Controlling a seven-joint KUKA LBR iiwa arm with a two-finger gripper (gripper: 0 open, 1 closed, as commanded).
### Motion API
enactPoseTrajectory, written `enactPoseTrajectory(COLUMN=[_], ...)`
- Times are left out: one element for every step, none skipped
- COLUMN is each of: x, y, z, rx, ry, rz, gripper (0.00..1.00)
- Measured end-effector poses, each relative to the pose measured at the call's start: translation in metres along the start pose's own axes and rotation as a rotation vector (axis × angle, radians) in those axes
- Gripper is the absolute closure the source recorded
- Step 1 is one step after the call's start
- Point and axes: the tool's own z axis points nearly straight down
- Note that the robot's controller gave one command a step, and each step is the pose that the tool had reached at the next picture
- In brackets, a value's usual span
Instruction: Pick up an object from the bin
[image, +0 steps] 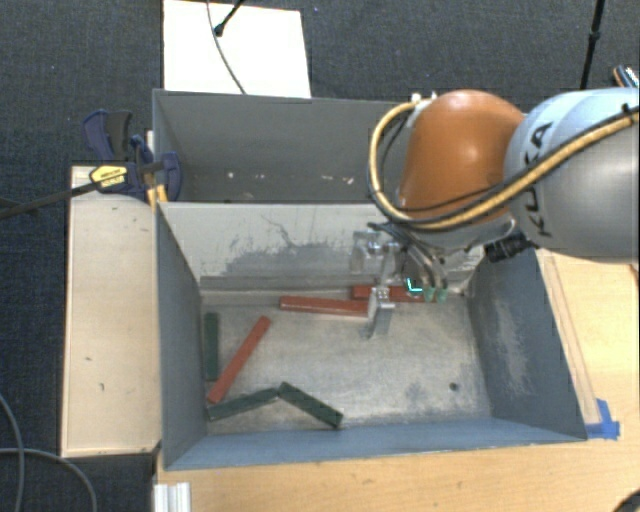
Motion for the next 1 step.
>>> enactPoseTrajectory(x=[0.0081], y=[0.0237], z=[0.1394], rx=[-0.001], ry=[-0.006], rz=[0.163], gripper=[0.0])
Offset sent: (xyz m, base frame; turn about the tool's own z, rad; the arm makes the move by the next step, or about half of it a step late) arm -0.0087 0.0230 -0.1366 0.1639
